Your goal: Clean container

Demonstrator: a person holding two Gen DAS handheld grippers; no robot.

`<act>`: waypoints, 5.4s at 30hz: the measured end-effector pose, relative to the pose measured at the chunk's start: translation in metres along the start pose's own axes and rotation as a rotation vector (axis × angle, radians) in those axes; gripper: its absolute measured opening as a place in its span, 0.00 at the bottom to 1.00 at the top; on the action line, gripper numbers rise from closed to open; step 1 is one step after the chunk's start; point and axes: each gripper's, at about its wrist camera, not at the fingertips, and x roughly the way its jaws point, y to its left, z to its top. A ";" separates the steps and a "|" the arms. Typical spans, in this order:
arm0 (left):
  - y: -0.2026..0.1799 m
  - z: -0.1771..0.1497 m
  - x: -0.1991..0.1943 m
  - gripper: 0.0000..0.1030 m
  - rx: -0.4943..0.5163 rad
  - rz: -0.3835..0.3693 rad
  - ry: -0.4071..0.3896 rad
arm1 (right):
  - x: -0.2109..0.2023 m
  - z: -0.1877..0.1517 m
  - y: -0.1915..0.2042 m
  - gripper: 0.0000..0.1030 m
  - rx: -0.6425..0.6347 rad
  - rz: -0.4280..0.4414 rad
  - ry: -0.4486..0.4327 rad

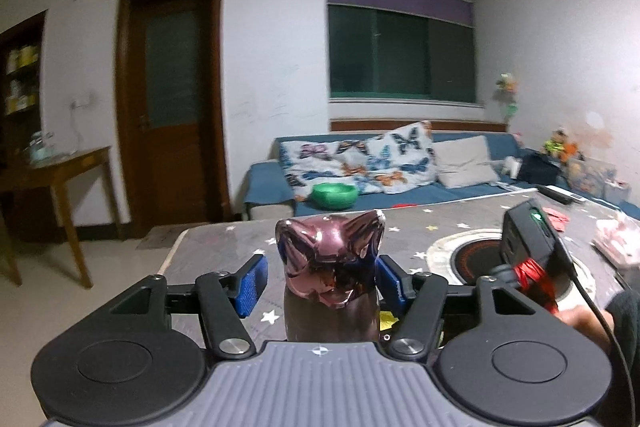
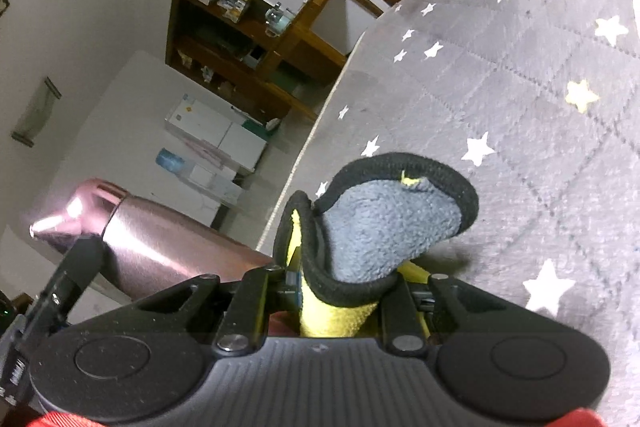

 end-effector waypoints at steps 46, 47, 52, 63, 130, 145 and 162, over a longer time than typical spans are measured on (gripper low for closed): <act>-0.013 0.002 -0.029 0.58 0.097 -0.006 -0.036 | -0.054 0.006 0.149 0.17 -0.432 0.242 -0.131; -0.013 0.001 -0.029 0.58 0.098 -0.007 -0.037 | -0.054 0.005 0.150 0.17 -0.429 0.240 -0.131; -0.015 -0.001 -0.030 0.58 0.103 -0.011 -0.044 | -0.049 0.008 0.144 0.16 -0.357 0.229 -0.141; -0.010 -0.004 -0.032 0.57 0.101 -0.023 -0.041 | -0.012 0.020 0.068 0.17 -0.020 0.239 -0.057; 0.006 -0.016 -0.032 0.56 0.110 -0.094 -0.040 | -0.009 0.019 0.049 0.17 -0.003 0.291 -0.013; -0.004 -0.020 -0.028 0.59 0.011 0.022 -0.004 | -0.007 -0.021 0.006 0.17 -0.007 0.037 0.028; -0.024 -0.015 -0.045 0.61 0.005 0.168 0.038 | -0.036 -0.065 0.039 0.17 -0.159 -0.014 0.046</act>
